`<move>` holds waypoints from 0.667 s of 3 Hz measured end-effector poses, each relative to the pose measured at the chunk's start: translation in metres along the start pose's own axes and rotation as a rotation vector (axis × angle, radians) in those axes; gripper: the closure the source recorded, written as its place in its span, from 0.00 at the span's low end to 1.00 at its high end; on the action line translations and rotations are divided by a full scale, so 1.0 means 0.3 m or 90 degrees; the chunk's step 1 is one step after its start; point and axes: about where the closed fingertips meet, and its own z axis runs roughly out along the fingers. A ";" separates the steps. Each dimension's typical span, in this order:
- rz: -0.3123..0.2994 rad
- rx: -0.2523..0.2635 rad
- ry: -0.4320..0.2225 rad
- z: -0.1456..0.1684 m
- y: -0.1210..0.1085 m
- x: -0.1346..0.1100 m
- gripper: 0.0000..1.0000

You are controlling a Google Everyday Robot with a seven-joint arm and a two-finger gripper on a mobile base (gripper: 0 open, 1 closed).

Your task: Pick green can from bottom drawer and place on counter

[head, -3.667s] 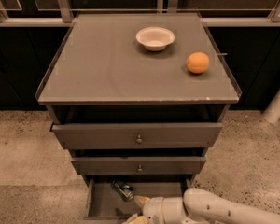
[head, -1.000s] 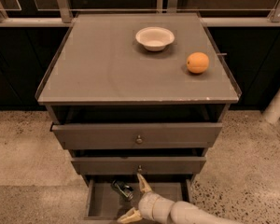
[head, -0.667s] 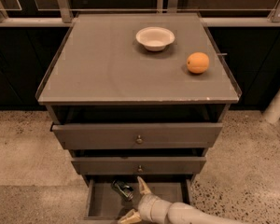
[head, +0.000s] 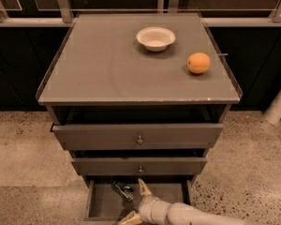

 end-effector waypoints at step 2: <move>0.056 -0.014 0.035 0.112 0.019 0.131 0.00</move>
Offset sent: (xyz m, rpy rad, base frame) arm 0.0155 0.0153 -0.1053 0.0064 0.2052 -0.0737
